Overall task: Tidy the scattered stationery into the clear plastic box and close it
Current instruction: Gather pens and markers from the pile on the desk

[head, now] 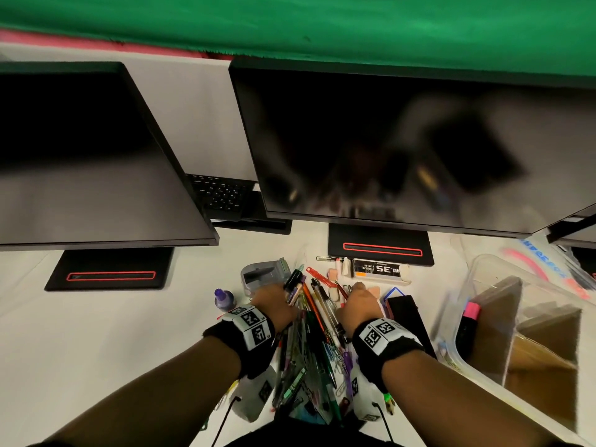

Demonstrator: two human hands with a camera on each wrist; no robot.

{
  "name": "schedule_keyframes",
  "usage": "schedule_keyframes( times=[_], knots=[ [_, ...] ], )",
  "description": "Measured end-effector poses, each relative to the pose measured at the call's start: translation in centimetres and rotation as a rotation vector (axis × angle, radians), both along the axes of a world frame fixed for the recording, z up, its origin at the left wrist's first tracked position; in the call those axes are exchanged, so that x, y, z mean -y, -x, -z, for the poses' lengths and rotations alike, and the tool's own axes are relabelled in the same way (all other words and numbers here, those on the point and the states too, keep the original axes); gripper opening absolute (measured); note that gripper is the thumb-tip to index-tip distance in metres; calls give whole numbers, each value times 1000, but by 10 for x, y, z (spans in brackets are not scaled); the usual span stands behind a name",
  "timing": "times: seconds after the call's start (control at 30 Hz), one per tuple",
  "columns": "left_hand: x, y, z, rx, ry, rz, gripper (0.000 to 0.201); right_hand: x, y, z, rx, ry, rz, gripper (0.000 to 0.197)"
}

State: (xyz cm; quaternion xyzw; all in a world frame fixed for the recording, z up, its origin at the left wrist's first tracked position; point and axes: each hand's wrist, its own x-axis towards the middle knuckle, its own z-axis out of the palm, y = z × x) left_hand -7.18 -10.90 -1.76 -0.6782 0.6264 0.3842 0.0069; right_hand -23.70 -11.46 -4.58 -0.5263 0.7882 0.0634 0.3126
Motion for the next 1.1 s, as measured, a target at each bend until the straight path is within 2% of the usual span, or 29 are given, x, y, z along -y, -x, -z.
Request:
schedule_keyframes(
  times=[0.27, 0.43, 0.5, 0.57, 0.63, 0.7, 0.83, 0.9, 1.0, 1.1],
  knots=[
    [1, -9, 3, -324, -126, -166, 8, -2, 15, -8, 32, -9, -65, 33],
    [0, -12, -2, -452, -149, -238, 13, -2, 27, -16, 221, 82, 27, 21],
    [-2, -11, -6, -494, -159, -246, 3, -4, 30, -21, 336, 93, 52, 10],
    [-1, -10, -8, -531, -152, -257, 6, -6, 31, -27, 463, 80, 92, 12],
    [-1, -7, -11, -545, -148, -273, 16, -11, 32, -33, 510, 50, 89, 7],
    [-1, -4, -13, -522, -133, -285, 21, -17, 34, -35, 527, 34, 80, 18],
    [-9, 0, -20, -538, -110, -282, 18, -25, 34, -33, 455, 34, 9, 3],
    [-13, -4, -18, -517, -86, -306, 17, -29, 28, -33, 368, 34, -74, 8],
    [-21, -17, -17, -474, -83, -372, 28, -29, 10, -26, 214, 85, -175, 22],
    [-27, -33, -16, -491, -103, -417, 26, -21, -7, -18, 61, 117, -212, 34]
  ],
)
